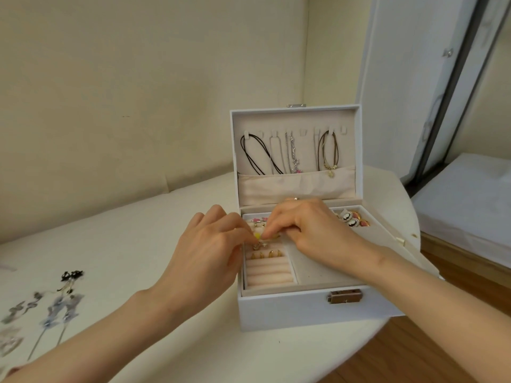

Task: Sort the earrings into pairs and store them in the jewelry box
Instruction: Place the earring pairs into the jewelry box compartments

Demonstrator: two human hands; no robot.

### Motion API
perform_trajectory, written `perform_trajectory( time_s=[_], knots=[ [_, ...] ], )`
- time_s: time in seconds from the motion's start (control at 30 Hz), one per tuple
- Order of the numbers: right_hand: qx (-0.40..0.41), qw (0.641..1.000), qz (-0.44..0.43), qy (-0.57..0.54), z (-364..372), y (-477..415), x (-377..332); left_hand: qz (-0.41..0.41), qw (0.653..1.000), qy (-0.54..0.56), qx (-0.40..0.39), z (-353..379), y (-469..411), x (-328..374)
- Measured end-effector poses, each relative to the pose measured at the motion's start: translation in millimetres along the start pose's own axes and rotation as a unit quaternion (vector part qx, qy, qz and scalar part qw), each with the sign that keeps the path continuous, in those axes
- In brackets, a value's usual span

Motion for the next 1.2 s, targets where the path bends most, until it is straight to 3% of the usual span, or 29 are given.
perform_trajectory(
  time_s=[0.13, 0.77, 1.2],
  knots=[
    [0.006, 0.999, -0.046, 0.003, 3, 3, 7, 0.017, 1.000, 0.011, -0.011, 2, 3, -1],
    [-0.006, 0.994, -0.090, 0.060, 6, 9, 12, 0.080, 0.996, -0.014, -0.046, 0, 1, 0],
    [0.050, 0.998, -0.036, 0.010, -2, 5, 11, 0.026, 0.999, -0.029, 0.002, -3, -1, -10]
  ],
)
Point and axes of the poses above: each hand's wrist, its own y-axis away from the middle knuckle, its own z-axis out of the palm, x = y × z, the point moved 1 cm from there along -y, towards the middle knuckle, and after that the axes turned 5 degrees about x, right-handed, at the moved point
